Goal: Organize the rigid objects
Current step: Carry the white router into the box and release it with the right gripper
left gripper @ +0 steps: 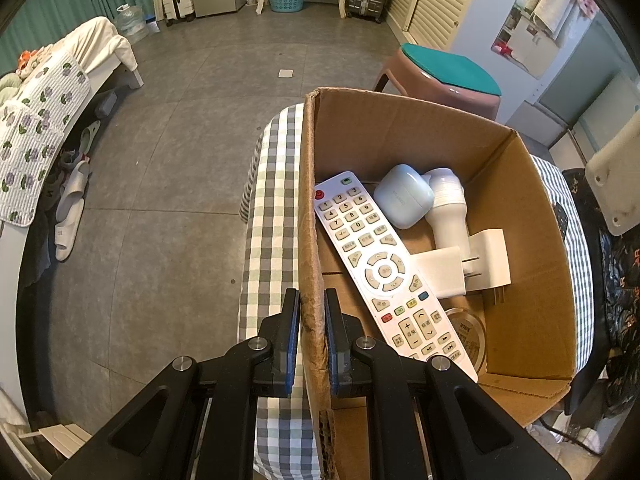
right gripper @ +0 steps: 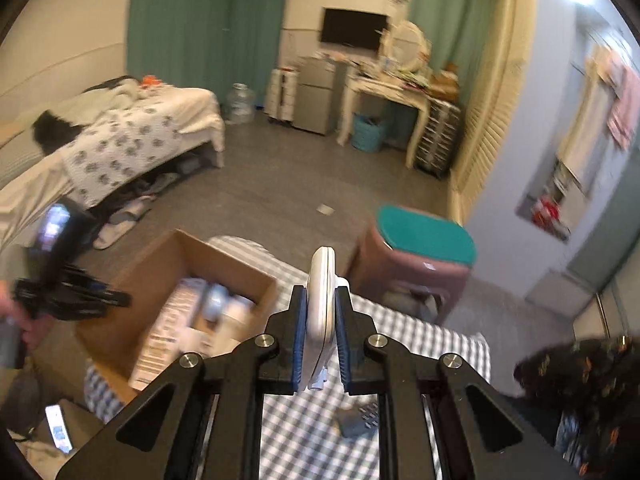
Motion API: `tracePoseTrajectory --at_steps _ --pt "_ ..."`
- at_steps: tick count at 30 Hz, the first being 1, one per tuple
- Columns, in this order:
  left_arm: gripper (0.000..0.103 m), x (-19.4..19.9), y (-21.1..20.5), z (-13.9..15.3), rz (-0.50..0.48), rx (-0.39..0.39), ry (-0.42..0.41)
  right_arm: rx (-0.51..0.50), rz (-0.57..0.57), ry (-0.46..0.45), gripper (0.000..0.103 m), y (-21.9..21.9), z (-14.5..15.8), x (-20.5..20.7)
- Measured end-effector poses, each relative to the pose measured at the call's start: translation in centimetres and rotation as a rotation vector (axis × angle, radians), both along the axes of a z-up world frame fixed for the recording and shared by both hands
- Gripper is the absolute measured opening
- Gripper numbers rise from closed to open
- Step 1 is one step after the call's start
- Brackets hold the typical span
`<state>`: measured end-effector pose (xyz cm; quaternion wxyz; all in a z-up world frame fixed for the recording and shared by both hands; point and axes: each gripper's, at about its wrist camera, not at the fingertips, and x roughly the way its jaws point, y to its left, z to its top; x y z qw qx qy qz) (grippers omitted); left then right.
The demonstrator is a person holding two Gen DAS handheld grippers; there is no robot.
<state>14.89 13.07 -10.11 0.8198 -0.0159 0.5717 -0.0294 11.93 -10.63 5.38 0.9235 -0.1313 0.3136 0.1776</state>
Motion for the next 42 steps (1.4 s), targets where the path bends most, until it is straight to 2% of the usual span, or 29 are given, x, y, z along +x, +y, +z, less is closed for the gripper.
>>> tracePoseTrajectory --at_steps 6,13,20,26,31,36,42 --pt "0.011 0.1 0.0 0.0 0.000 -0.001 0.003 0.000 0.107 0.015 0.013 5.0 -0.2 -0.3" --pt "0.011 0.3 -0.2 0.0 -0.006 -0.001 0.012 -0.006 0.194 0.108 0.013 9.9 -3.9 0.5" --pt "0.012 0.2 -0.1 0.1 -0.006 -0.001 0.015 0.026 0.265 0.200 0.013 12.9 -7.2 1.0" --pt "0.012 0.2 -0.2 0.0 -0.003 0.005 0.019 0.054 0.240 0.270 0.013 12.4 -10.0 2.7" --pt "0.011 0.3 -0.1 -0.1 0.002 0.008 0.021 0.098 0.202 0.318 0.014 10.3 -10.8 4.3" --pt "0.011 0.3 -0.1 -0.1 0.007 0.013 0.022 0.065 0.122 0.295 0.016 8.4 -11.0 5.3" --pt "0.011 0.4 -0.1 0.0 0.014 0.010 0.028 0.075 0.082 0.242 0.016 6.4 -9.1 5.0"
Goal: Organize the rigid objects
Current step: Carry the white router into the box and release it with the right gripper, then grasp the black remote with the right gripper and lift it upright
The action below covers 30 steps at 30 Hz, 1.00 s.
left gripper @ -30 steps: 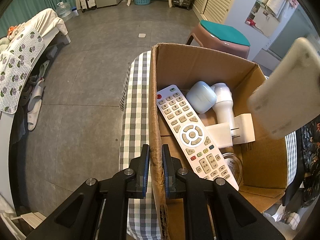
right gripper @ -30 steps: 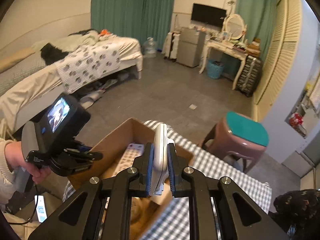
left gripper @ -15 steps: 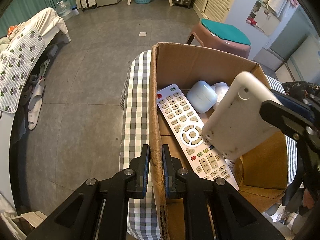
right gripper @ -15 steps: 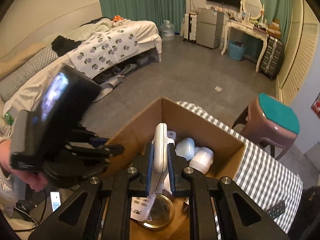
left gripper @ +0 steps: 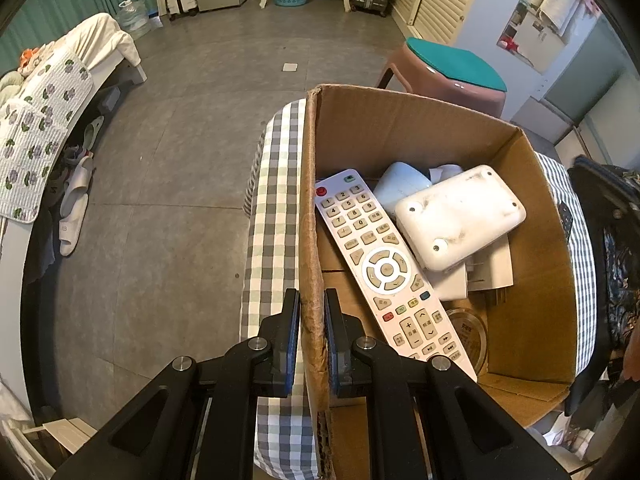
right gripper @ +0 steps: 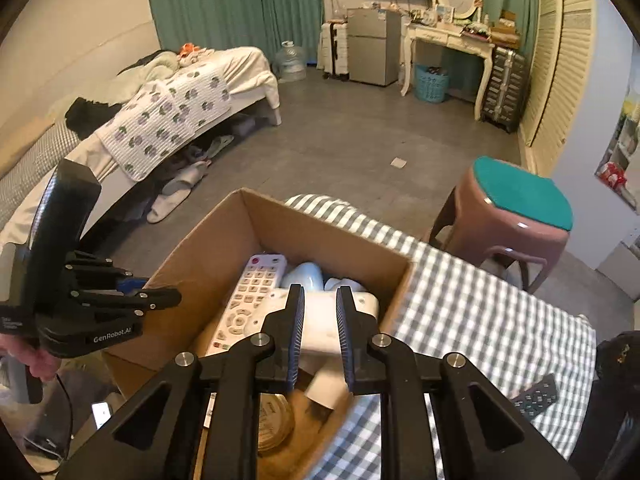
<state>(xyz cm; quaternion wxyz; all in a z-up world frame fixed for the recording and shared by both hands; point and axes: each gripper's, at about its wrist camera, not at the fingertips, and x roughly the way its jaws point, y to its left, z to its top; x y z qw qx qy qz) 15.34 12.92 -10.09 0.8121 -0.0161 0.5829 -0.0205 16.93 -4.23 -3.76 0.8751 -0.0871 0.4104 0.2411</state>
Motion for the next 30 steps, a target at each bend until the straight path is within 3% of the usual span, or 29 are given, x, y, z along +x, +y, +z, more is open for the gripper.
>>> tracePoseTrajectory --at_steps 2,6,11,13,19,30 --pt "0.011 0.0 0.1 0.0 0.003 -0.003 0.003 -0.008 -0.018 -0.019 0.017 -1.0 0.7 -0.3" --pt "0.011 0.1 0.4 0.0 0.010 -0.015 0.010 -0.041 -0.116 -0.035 0.048 -3.5 1.6 -0.6" --pt "0.011 0.2 0.5 0.0 0.022 -0.024 0.015 -0.059 -0.213 -0.039 0.055 -7.4 2.0 -1.0" --pt "0.011 0.2 0.6 0.0 0.026 -0.022 0.016 -0.076 -0.258 -0.034 0.069 -9.2 1.8 -0.9" --pt "0.011 0.3 0.2 0.1 0.021 -0.005 0.020 -0.108 -0.391 0.017 0.072 -14.1 0.0 -0.3" --pt "0.011 0.3 -0.3 0.3 0.014 0.007 0.013 -0.112 -0.573 0.190 0.072 -19.7 -6.6 1.9"
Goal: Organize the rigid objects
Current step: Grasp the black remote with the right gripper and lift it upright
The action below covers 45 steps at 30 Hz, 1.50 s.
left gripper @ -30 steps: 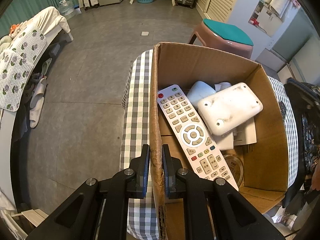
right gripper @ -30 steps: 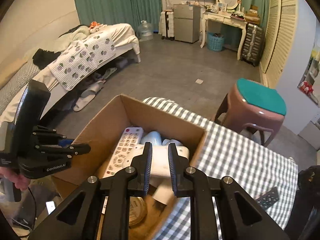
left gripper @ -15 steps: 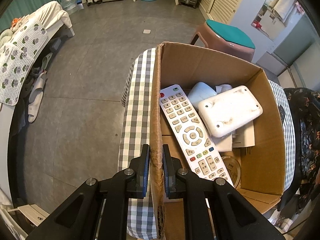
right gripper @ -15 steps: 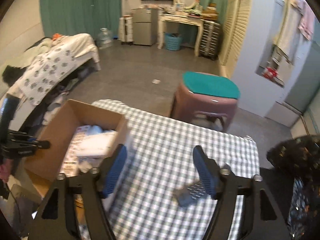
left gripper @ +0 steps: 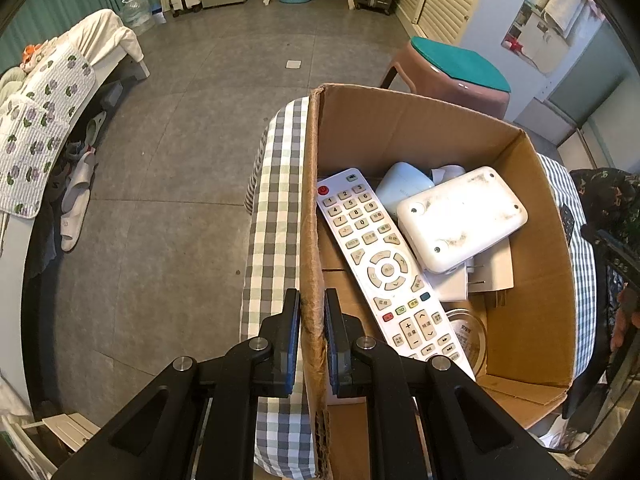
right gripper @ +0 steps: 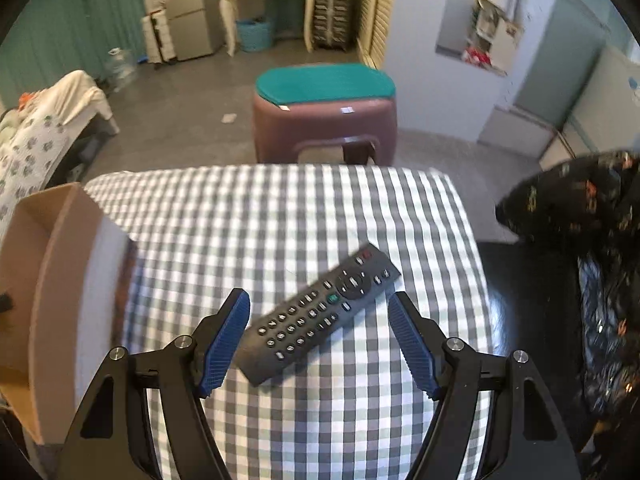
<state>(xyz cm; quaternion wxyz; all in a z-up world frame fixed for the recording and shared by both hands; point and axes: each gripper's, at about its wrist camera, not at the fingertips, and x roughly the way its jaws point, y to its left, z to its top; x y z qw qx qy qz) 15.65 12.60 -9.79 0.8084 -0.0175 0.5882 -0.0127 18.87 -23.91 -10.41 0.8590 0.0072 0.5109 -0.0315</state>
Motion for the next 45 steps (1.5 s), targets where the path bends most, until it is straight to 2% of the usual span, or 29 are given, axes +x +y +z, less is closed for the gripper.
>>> tracePoseTrajectory --at_steps 5,13,20,23,26,29,32,34,38,40,45 --pt "0.011 -0.1 -0.2 0.0 -0.009 0.010 -0.007 0.025 -0.018 0.050 0.072 0.1 -2.8 0.6" --pt "0.011 -0.1 -0.1 0.0 -0.016 0.010 -0.010 0.041 -0.035 0.099 0.072 0.4 -5.6 2.3" --pt "0.011 0.1 -0.3 -0.1 -0.019 0.016 -0.011 0.001 -0.058 0.107 0.072 0.2 -6.2 4.0" --pt "0.011 0.2 -0.3 -0.3 -0.020 0.018 -0.011 -0.044 -0.045 0.113 0.074 0.6 -6.6 4.3" --pt "0.011 0.2 -0.3 -0.3 -0.018 0.018 -0.011 -0.096 -0.021 0.103 0.071 1.3 -7.0 4.3" --pt "0.011 0.2 -0.4 -0.2 -0.018 0.025 -0.012 -0.124 -0.014 0.080 0.053 1.4 -6.8 3.7" --pt "0.011 0.3 -0.3 -0.2 -0.015 0.025 -0.014 -0.101 0.002 0.068 0.047 1.2 -6.6 3.0" --pt "0.011 0.3 -0.2 -0.3 -0.014 0.024 -0.014 -0.090 0.017 0.049 0.037 0.9 -6.5 2.2" --pt "0.011 0.3 -0.2 -0.3 -0.015 0.027 -0.014 -0.080 0.043 0.029 0.030 1.3 -5.9 1.2" --pt "0.011 0.3 -0.2 -0.3 -0.016 0.026 -0.014 -0.066 0.054 0.012 0.022 1.5 -5.4 0.5" --pt "0.011 0.3 -0.2 -0.3 -0.015 0.027 -0.015 -0.033 0.099 0.007 0.019 2.3 -4.9 -1.1"
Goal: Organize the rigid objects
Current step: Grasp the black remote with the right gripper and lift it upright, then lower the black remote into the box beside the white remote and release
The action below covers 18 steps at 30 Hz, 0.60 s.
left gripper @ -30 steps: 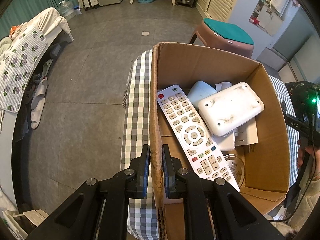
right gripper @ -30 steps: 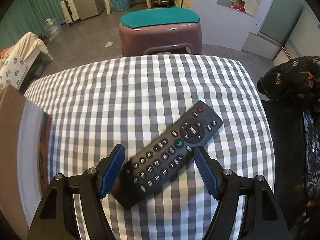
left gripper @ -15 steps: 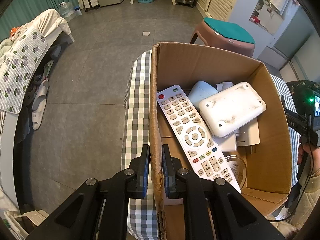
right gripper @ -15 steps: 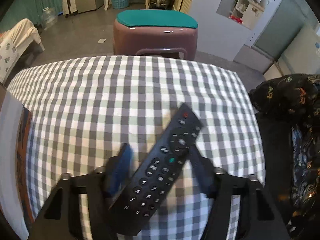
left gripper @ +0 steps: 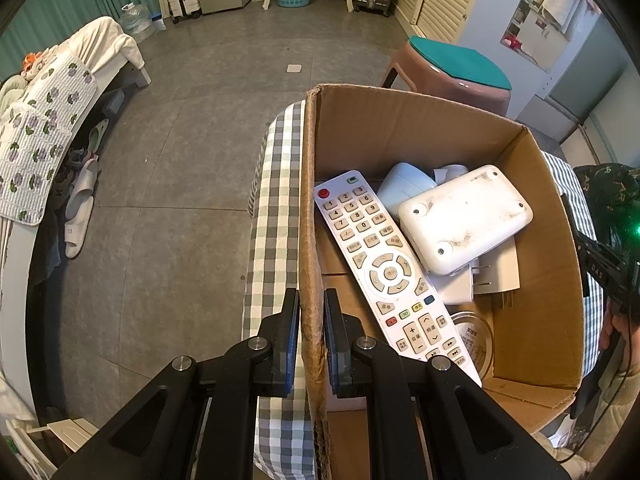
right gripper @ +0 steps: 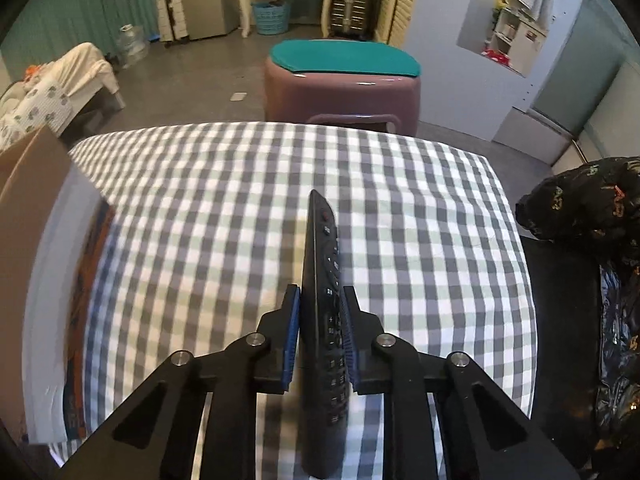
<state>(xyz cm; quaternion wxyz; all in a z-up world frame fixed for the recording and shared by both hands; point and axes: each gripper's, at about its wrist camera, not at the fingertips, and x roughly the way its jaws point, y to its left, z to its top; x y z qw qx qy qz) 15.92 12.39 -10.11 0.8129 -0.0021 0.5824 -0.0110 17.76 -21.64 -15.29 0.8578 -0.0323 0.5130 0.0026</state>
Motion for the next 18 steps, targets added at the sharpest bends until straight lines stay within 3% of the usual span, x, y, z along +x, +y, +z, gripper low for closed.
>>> tracePoseTrajectory --at_steps 9,18 --pt "0.011 -0.2 0.0 0.0 0.000 -0.002 0.000 0.047 0.048 -0.033 0.019 1.4 2.2 -2.7" --pt "0.011 -0.2 0.1 0.0 -0.002 -0.003 -0.001 0.098 0.167 -0.116 0.018 3.8 7.8 -4.6"
